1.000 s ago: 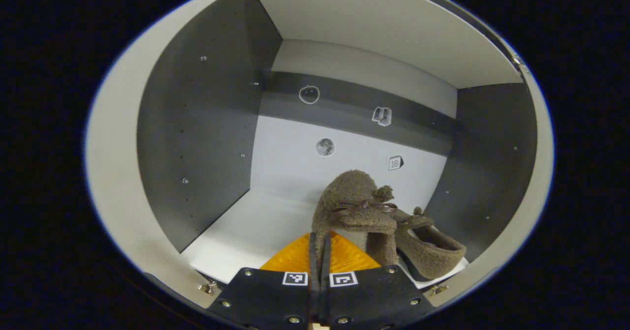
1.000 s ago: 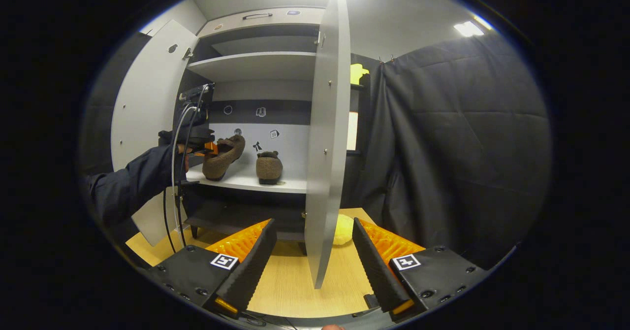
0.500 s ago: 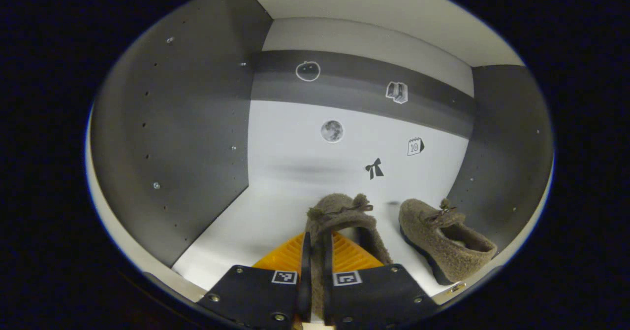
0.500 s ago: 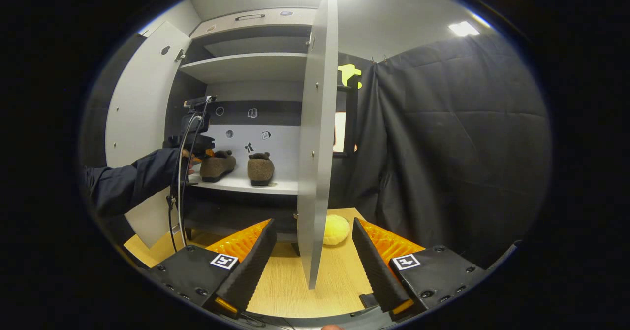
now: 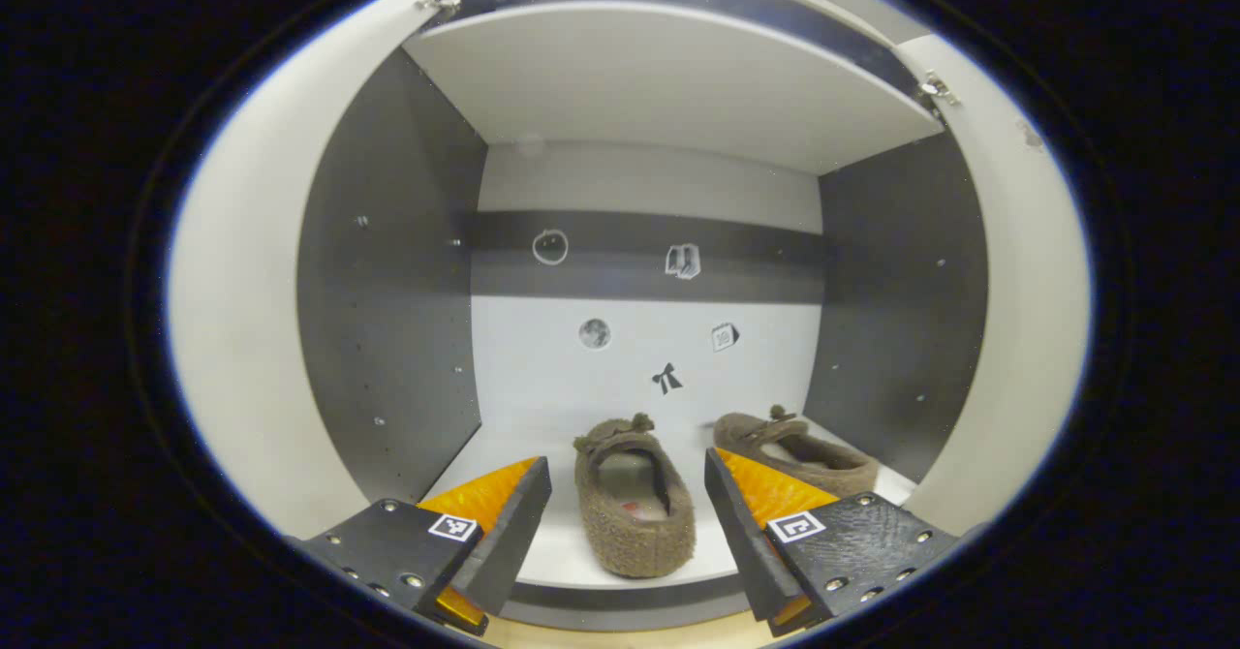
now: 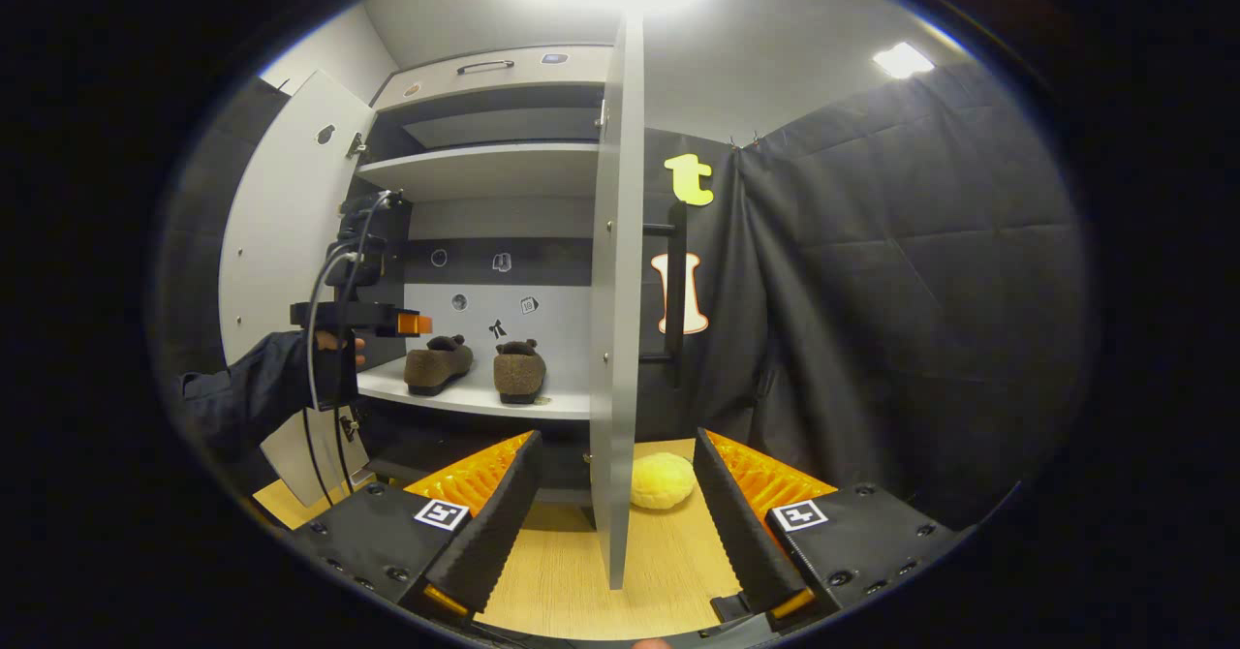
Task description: Grab one shoe with the right hand and put it into the shoe cabinet, grab the other shoe with the left hand and put it into the shoe cabinet; then close the right door with the right hand and the left door with the left hand.
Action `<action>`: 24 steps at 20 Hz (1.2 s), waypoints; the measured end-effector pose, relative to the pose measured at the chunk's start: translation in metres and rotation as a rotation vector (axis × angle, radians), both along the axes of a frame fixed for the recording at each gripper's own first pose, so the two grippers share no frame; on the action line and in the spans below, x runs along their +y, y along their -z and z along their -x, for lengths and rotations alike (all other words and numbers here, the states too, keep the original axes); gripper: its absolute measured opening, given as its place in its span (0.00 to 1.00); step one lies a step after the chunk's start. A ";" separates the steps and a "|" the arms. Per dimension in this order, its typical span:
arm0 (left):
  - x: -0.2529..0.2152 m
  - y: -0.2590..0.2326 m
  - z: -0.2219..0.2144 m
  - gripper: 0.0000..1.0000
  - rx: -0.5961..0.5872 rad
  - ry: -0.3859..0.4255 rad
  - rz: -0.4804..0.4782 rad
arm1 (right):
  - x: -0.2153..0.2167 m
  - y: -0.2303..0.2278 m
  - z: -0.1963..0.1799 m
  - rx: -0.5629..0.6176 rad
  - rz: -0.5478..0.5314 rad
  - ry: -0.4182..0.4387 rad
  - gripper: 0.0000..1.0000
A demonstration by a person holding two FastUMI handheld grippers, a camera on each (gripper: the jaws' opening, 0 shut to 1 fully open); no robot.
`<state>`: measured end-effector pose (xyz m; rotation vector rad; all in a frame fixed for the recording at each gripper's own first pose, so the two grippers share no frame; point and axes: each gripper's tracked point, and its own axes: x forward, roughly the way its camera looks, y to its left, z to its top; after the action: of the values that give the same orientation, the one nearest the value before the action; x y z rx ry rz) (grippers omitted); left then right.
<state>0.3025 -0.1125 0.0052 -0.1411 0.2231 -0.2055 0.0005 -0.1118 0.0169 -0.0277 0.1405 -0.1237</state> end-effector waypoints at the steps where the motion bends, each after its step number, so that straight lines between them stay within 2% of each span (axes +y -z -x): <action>1: 0.003 -0.011 0.013 0.95 -0.017 0.001 0.007 | -0.001 -0.001 0.000 -0.005 -0.002 -0.003 0.98; 7: 0.019 -0.043 0.106 0.94 -0.086 0.030 0.033 | -0.012 -0.018 -0.005 -0.044 -0.015 -0.009 0.97; 11: 0.027 -0.041 0.153 0.94 -0.083 0.048 0.028 | -0.013 -0.030 -0.015 -0.074 -0.040 -0.027 0.97; 16: 0.062 -0.053 0.208 0.95 -0.100 0.021 0.037 | -0.020 -0.045 -0.020 -0.102 -0.029 -0.037 0.98; 18: 0.079 -0.051 0.226 0.94 -0.098 -0.001 0.034 | -0.037 -0.051 -0.020 -0.109 -0.020 -0.008 0.98; 19: 0.089 -0.049 0.234 0.92 -0.091 -0.017 0.034 | -0.050 -0.057 -0.022 -0.116 -0.014 0.024 0.98; 24: 0.134 -0.039 0.264 0.94 -0.072 -0.089 0.045 | -0.110 -0.070 -0.032 -0.128 -0.024 0.199 0.96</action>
<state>0.0384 0.0218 0.0443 -0.1879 0.1404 -0.1272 0.0324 -0.2218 0.0868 0.0182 0.0166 -0.3213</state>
